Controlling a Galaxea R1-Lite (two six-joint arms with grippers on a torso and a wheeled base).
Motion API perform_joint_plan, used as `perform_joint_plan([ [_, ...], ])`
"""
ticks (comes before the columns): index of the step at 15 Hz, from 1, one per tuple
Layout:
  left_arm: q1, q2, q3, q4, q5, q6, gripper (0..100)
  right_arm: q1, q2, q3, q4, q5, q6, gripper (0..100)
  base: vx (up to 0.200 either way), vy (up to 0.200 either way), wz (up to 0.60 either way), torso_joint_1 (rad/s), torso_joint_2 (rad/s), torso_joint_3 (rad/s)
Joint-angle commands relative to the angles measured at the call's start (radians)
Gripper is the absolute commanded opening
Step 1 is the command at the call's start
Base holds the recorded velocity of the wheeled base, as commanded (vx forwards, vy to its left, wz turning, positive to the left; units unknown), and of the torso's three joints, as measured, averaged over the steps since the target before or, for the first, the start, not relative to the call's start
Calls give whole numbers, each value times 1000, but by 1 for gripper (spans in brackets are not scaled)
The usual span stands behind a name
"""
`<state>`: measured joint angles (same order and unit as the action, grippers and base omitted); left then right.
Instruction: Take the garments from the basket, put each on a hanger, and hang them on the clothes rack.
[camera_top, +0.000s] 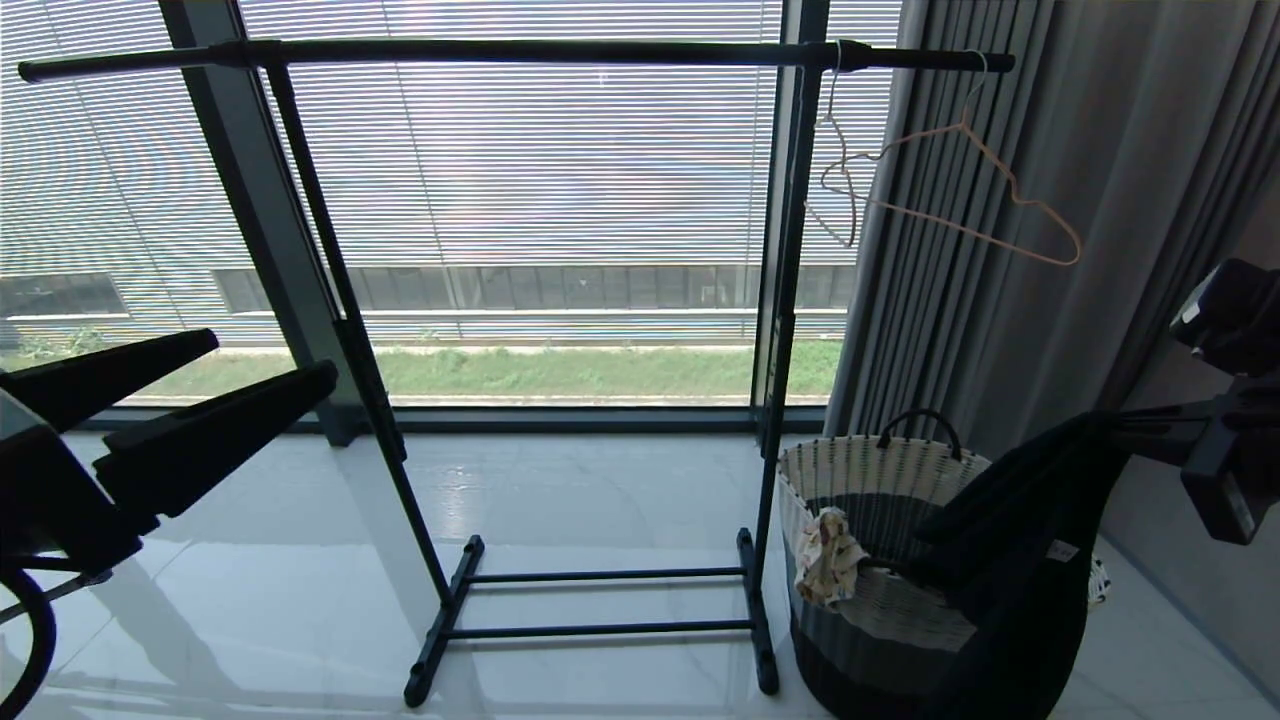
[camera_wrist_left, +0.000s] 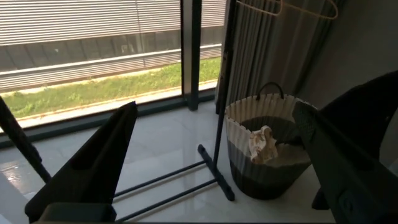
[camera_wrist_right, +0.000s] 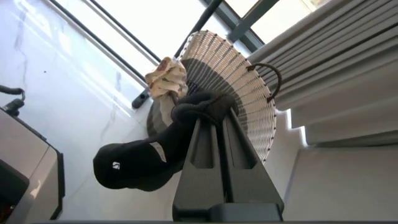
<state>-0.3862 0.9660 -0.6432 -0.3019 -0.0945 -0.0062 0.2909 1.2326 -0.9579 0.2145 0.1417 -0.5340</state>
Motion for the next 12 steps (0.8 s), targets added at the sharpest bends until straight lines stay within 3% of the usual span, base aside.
perform_joint_plan([
  [1,-65,224,-19,-54,-1,3,100,28,24,-33,0,1,20,0,0,0,0,0,0,0],
  [5,-180,375,-24,-71,-4,-8,100,102,67,-104,0,-1,101,0,0,0,0,0,0,0],
  [9,-362,603,-73,-255,-1,-183,100,156,94,-140,0,1,109,0,0,0,0,0,0,0],
  [12,-474,685,-79,-264,2,-192,100,229,96,-139,-1,12,186,0,0,0,0,0,0,0],
])
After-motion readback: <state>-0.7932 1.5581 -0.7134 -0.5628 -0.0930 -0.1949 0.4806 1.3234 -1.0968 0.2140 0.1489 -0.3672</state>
